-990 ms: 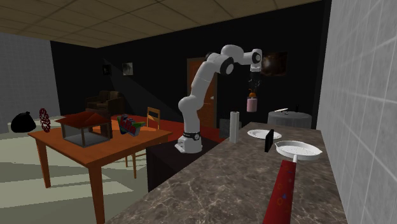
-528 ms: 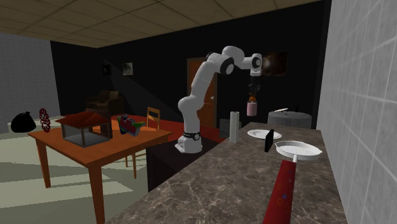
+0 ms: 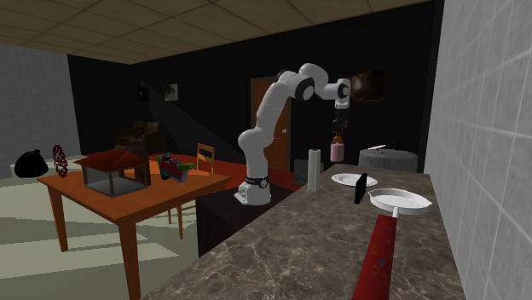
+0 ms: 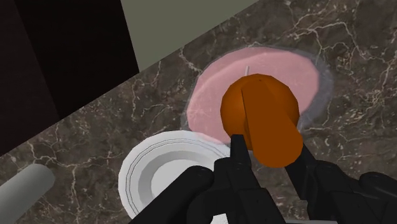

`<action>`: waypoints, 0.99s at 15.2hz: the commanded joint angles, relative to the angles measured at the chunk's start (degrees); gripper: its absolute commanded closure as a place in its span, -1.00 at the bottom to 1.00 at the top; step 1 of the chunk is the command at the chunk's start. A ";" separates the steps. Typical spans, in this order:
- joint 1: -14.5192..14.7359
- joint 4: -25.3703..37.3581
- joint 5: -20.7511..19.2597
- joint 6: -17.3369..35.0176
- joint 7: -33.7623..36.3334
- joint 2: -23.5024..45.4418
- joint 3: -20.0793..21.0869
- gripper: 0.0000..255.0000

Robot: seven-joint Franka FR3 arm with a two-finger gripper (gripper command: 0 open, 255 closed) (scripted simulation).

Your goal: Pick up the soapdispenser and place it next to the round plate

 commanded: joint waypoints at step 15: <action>0.83 -7.95 -3.92 9.49 2.49 3.27 -3.18 1.00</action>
